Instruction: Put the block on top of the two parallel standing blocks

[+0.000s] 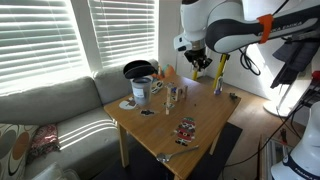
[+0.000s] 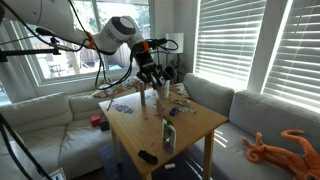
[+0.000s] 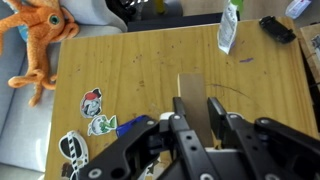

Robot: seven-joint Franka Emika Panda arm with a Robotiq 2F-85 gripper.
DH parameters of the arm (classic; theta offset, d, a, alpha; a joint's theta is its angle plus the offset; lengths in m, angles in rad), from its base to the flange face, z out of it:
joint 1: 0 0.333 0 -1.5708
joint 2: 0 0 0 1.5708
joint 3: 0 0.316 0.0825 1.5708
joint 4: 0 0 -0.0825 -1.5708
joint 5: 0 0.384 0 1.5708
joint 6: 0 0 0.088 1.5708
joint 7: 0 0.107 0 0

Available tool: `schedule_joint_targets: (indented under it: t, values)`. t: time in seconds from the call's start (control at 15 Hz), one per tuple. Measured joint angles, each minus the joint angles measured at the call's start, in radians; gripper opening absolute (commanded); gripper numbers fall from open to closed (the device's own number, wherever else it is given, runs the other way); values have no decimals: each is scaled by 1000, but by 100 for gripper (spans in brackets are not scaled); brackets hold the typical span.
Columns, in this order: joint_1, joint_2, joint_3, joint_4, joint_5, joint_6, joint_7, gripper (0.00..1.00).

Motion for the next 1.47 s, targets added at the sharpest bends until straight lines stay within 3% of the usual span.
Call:
schedule_joint_targets:
  t: [0.07,0.27,0.33,0.67,0.93,1.27,1.33,1.47]
  values:
    - [0,26,7,14,-6,-24,37,29]
    - [1,47,9,18,-7,-26,46,29]
    - [0,44,8,18,-7,-26,46,7]
    - [2,69,14,28,-13,-43,46,7]
    - [9,159,27,109,-54,-100,50,7]
    - [54,279,58,259,-106,-290,104,7]
    - [67,298,65,280,-106,-318,126,29]
    - [82,327,74,304,-106,-345,174,29]
